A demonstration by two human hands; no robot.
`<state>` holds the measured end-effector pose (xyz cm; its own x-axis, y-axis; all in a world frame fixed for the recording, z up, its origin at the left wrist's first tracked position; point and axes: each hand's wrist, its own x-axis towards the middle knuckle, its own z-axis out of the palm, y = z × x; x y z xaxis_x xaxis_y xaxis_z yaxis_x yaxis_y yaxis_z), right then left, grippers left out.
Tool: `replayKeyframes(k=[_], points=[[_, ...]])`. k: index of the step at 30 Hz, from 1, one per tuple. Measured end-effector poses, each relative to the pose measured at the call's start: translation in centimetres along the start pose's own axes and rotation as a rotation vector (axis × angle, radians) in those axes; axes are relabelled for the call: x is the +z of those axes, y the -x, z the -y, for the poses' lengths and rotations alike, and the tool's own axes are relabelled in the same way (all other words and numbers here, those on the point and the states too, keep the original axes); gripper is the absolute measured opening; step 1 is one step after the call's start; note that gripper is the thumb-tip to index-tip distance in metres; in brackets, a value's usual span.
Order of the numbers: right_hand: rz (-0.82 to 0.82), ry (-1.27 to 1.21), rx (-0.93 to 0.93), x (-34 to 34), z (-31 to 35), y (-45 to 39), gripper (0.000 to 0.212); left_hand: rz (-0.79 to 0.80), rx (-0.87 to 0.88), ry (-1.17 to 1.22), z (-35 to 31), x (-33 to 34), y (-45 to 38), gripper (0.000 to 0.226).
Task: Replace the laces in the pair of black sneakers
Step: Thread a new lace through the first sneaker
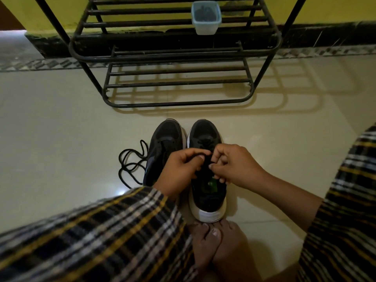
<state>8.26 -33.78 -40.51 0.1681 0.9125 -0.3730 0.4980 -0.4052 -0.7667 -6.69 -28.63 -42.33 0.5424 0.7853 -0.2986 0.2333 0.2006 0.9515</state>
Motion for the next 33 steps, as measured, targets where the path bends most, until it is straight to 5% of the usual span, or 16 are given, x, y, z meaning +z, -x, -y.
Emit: replayKeyframes(k=[7,12,21,29,33], points=[[-0.023,0.02,-0.056,0.2,-0.3,-0.3,0.019,0.033,0.035,-0.016,0.2,0.1,-0.4,0.016],[-0.042,0.148,-0.183,-0.8,-0.3,-0.6,0.014,-0.089,0.09,-0.115,0.0,0.0,-0.8,0.012],[-0.038,0.615,-0.246,-3.0,-2.5,-0.7,0.013,-0.191,0.255,-1.051,-0.5,-1.8,-1.4,0.016],[-0.051,0.65,-0.242,-2.5,-3.2,-0.6,0.016,-0.128,0.175,-1.127,-0.9,-2.0,-1.5,0.016],[-0.106,0.518,-0.233,-2.5,-3.7,-0.4,0.009,-0.098,0.146,-0.906,-1.2,-2.3,-1.3,0.019]])
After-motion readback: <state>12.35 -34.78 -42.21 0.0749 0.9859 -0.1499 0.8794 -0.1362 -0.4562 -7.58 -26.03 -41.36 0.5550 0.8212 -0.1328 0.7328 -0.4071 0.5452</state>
